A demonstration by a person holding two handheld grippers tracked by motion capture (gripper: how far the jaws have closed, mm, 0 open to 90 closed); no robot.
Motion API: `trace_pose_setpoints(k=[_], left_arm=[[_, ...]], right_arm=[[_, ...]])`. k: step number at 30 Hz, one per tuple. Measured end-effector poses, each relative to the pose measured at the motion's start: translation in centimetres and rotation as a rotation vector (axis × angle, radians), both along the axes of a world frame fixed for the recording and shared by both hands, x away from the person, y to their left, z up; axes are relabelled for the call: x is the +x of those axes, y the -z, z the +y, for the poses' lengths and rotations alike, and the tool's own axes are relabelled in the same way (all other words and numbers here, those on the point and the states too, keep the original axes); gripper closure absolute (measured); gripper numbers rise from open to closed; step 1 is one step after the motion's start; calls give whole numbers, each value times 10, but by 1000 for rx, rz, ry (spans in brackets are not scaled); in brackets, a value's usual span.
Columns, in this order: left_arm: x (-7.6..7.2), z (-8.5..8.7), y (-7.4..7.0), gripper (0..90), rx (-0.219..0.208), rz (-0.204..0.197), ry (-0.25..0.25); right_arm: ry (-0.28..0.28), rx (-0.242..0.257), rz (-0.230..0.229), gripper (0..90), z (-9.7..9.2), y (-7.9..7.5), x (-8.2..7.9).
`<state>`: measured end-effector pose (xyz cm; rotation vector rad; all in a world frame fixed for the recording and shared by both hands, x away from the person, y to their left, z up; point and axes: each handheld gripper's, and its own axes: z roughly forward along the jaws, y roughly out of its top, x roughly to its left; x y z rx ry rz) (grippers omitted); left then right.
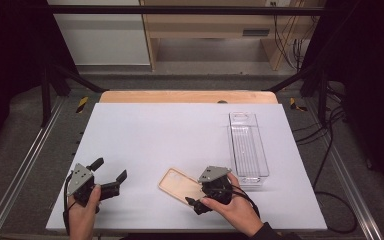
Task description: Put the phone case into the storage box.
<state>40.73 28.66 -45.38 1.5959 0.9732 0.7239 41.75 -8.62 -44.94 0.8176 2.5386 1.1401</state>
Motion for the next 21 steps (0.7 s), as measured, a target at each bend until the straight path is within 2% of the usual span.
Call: trace_pose_setpoints(k=[10, 21], left_arm=[[0, 0, 1, 41, -3, 6, 3], [0, -3, 1, 41, 6, 4, 15]], right_arm=[[2, -27, 65, 56, 6, 20, 9], [-9, -31, 86, 57, 11, 30, 13]])
